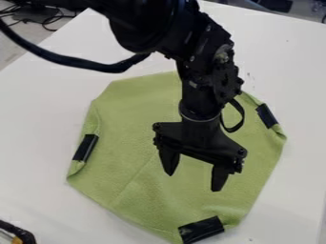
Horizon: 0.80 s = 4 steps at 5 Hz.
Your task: Fold the cloth from top left to bottom right
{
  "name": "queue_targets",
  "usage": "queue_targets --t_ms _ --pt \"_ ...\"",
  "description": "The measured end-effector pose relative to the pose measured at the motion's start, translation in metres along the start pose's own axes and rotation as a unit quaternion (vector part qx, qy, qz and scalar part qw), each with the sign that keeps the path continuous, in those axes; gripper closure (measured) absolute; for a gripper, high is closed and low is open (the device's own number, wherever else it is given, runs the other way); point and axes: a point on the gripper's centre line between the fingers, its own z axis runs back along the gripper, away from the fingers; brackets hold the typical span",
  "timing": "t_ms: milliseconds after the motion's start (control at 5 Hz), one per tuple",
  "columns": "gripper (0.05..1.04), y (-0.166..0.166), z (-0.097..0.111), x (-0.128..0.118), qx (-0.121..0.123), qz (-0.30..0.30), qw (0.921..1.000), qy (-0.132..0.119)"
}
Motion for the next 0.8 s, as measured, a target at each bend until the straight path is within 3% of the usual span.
queue_targets --t_ms 200,800 --pt "0.083 0.001 -0.005 -0.003 0.005 -0.004 0.9999 0.013" --pt "0.083 0.045 0.008 0.065 0.035 -0.085 0.9958 0.003"
